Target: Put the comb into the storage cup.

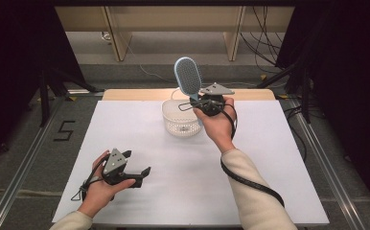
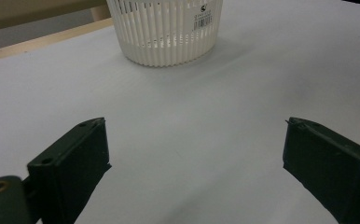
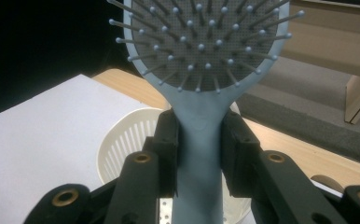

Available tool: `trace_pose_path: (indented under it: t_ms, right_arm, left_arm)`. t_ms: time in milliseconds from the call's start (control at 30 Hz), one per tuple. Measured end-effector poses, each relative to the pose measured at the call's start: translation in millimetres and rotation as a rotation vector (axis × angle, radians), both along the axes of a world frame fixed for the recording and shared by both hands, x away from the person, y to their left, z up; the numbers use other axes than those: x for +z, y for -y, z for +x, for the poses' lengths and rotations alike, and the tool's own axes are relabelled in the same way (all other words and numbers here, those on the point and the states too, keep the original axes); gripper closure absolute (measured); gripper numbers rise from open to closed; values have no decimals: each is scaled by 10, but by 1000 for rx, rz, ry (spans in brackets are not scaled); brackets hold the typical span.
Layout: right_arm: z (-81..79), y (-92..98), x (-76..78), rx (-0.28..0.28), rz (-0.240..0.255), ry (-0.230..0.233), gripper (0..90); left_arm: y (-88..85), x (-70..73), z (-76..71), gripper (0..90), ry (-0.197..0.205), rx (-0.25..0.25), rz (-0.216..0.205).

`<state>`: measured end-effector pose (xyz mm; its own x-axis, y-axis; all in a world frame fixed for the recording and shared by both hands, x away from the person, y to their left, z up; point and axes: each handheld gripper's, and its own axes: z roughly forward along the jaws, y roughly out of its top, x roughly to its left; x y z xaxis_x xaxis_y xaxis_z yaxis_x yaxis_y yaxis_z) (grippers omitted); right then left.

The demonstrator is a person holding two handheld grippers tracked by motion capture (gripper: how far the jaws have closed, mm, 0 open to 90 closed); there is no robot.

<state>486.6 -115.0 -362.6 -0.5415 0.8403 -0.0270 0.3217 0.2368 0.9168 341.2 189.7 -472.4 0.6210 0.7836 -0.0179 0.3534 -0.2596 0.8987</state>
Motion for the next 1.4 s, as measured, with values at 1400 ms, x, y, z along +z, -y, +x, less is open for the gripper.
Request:
trace_pose_path:
  t_ms: [1400]
  right_arm:
    - [140, -106, 24, 3, -11, 2, 706]
  left_arm:
    - [4, -2, 1, 66, -2, -6, -3]
